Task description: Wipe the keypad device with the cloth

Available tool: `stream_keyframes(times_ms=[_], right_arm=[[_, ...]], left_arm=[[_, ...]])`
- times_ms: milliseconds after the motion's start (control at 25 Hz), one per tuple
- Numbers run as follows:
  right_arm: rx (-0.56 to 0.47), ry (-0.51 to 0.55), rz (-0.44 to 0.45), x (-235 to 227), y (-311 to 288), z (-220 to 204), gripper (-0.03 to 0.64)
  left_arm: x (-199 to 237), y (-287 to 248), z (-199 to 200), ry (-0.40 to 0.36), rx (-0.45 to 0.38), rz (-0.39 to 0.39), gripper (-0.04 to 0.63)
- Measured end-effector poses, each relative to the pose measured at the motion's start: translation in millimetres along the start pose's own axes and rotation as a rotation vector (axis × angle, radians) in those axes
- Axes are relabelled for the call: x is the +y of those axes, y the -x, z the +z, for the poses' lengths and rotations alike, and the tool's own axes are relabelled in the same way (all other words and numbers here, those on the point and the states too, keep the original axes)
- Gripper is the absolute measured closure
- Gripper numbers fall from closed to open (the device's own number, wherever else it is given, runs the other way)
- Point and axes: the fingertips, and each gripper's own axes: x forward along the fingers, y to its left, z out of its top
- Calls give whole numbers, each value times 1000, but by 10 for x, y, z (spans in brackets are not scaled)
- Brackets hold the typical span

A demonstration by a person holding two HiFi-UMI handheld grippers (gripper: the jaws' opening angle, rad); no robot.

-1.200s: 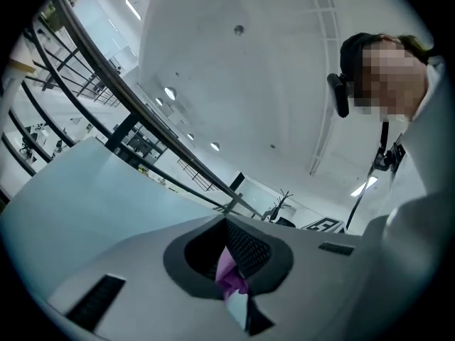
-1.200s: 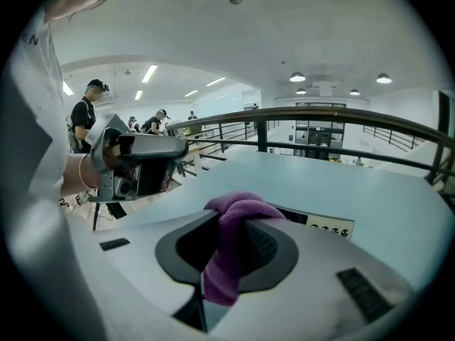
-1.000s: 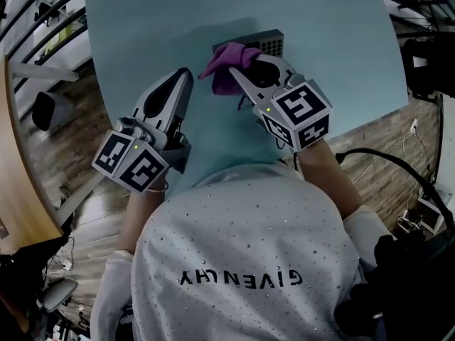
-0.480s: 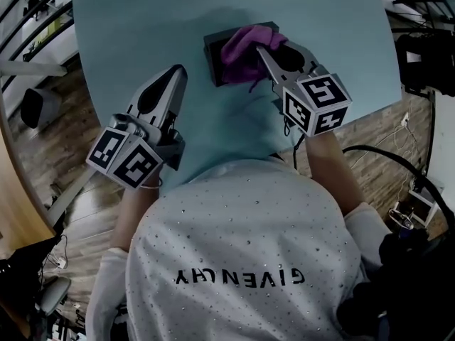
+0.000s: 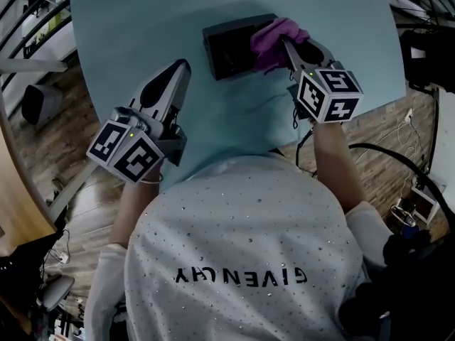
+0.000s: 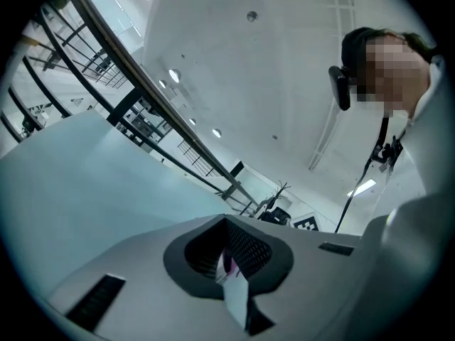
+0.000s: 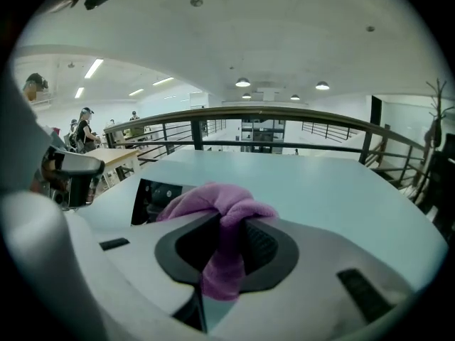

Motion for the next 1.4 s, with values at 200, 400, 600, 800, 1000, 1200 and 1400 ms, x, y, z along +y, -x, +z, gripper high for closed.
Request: stream_keyframes(times_ms=[200,400,600,800,1000,1200,1400], right_arm=[[-147,-7,159,366,179,431,548],[-141,-9,468,1359,153,464,548],[-24,154,492,1733,18,119,548],[-6,131,380,1316,-35,83,548],[-1,97,301,982,-35,-2,547],[-1,93,227,700,-37,-64,546],[1,48,164,410,-44,-170,546]], left_arm=[[128,62,-101,-29,48,93,596],[128,129,-34,60,-43,68,595],[65,147,14,115,-81,48,595],[60,143,-81,36,-31,93,595],[3,202,-71,33,-49,66,595],[-52,212,-81,22,-43,60,595],[-50,174,-142,12,-17,72,595]])
